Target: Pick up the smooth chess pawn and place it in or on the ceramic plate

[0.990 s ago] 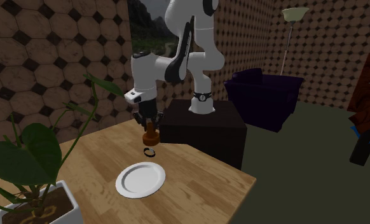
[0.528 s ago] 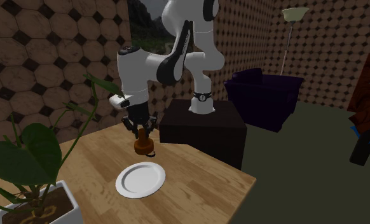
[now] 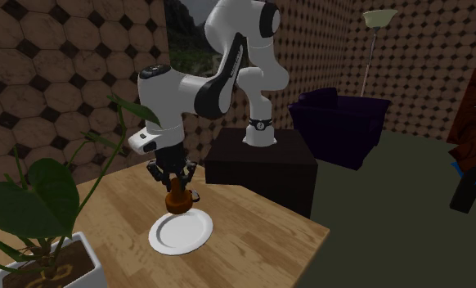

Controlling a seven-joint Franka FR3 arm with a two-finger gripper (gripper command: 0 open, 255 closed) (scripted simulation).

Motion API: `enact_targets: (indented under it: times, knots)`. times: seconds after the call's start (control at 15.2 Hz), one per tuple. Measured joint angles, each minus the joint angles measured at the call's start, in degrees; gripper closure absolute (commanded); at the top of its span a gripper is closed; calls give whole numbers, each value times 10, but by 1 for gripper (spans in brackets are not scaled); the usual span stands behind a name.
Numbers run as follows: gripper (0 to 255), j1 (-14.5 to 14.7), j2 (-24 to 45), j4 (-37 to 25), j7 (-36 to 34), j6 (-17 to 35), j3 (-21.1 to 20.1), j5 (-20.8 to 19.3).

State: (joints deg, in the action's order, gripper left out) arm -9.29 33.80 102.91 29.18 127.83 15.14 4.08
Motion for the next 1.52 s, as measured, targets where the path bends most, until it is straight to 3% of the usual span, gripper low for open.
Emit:
enact_targets:
  times: [0.92, 1.39, 1.45, 1.52]
  knots:
    - [255, -12, 82, -12, 5, 69, -15, 17]
    - [255, -13, 90, -14, 4, 75, -16, 19]
    - [0, -13, 90, -14, 4, 75, -16, 19]
    - [0, -13, 90, -14, 4, 75, -16, 19]
